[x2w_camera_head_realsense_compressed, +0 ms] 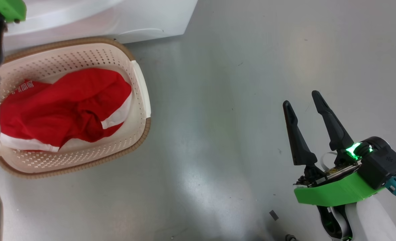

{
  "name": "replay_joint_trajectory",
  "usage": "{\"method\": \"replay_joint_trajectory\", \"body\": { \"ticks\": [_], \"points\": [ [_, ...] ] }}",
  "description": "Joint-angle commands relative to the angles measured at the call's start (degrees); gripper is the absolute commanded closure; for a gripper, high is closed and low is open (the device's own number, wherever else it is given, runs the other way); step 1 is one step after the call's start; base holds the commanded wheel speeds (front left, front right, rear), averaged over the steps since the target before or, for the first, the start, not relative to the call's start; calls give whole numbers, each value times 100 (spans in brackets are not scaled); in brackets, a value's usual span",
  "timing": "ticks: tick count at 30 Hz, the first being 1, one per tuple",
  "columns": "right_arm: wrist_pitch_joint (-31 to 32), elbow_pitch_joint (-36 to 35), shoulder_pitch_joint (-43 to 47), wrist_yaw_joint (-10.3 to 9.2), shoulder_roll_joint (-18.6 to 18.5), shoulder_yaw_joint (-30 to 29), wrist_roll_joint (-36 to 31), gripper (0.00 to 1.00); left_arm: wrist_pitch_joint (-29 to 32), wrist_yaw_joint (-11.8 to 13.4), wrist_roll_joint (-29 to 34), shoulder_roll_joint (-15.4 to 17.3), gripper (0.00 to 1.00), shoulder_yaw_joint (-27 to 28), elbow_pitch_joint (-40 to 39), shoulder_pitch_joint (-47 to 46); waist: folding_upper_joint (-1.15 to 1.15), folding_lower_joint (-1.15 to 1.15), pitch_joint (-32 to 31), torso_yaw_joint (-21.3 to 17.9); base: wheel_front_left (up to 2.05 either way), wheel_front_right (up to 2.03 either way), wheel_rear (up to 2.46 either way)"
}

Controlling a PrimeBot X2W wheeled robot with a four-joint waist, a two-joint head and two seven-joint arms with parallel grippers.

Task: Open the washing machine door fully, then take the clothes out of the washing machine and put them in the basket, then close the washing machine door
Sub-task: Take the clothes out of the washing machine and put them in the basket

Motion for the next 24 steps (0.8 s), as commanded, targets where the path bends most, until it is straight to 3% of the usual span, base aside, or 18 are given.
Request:
{"method": "replay_joint_trajectory", "body": {
  "ticks": [1,7,13,24],
  "points": [
    [-36,-110,29,36,-43,130,36,0,-114,-32,-17,302,100,13,-156,125,0,0,-14,14,0,0,0],
    [-36,-103,36,36,-43,92,28,0,-679,-28,63,425,100,-50,-320,413,0,0,-99,107,0,0,0],
    [-36,-97,38,36,-43,69,-1,0,-871,32,96,468,100,2,-800,833,0,0,-207,238,0,0,0],
    [-36,-95,82,36,-43,0,-55,0,-891,308,292,409,100,356,-2613,2207,0,0,-422,347,0,0,0]
  ]
}}
